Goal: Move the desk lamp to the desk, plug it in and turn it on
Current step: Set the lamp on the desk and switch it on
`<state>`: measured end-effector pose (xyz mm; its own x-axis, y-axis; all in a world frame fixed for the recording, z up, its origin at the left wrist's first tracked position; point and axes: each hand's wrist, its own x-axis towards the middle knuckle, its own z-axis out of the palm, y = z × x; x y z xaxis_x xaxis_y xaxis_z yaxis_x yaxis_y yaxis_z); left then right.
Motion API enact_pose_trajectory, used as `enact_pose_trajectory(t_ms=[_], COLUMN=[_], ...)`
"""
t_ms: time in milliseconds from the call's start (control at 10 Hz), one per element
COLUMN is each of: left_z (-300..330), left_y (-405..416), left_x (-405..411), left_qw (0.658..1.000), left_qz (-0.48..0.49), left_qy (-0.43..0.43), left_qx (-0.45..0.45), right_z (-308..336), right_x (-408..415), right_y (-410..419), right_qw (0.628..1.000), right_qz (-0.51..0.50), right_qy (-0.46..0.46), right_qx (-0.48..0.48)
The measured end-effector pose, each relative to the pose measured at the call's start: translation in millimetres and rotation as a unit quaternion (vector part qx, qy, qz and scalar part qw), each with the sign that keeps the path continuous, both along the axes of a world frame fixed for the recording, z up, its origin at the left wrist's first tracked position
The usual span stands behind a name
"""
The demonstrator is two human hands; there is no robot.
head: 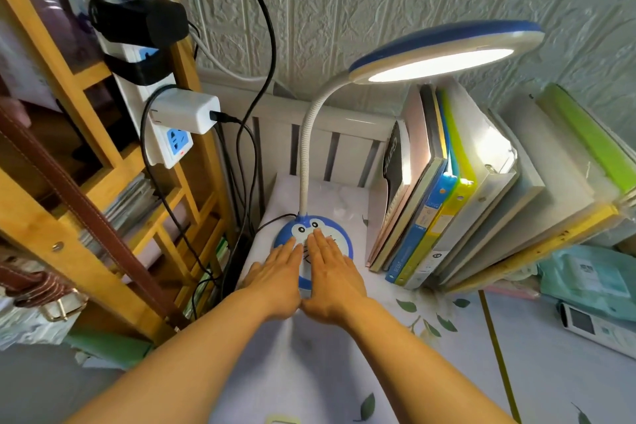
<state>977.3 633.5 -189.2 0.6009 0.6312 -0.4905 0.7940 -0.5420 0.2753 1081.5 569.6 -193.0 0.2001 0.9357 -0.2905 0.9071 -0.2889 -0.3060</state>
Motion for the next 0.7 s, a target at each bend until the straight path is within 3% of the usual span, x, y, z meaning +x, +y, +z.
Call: enact_pose_trajectory(t_ms=[300,400,600,700], left_z=[-5.8,-4.8,-6.0,-7.6], left_y=[-4.3,-2.5,0.4,-3.9], left_x=[-0.1,1.1,-4.0,-14.1], left_qw=[0.999,1.000,0.999,0.998], left_qz=[0.016,-0.005,-0.012,0.025], left_qy=[-0.020,0.010,0.036,0.038], left_qx=[0.022,0.021,0.032,0.034], right_z=[-11.0,-7.6,3.8,3.4], right_x=[2.8,2.2,6.5,3.6], right_y=[5.7,9.1,7.3,-5.7], right_qw=[0.999,0.998,0.996,0.994], right_qz=[0.009,0.014,-0.013,-0.039], right_qy=[-0.048,-0.055,0.048,0.053], right_qx=[0.006,-0.025,-0.071,-0.085])
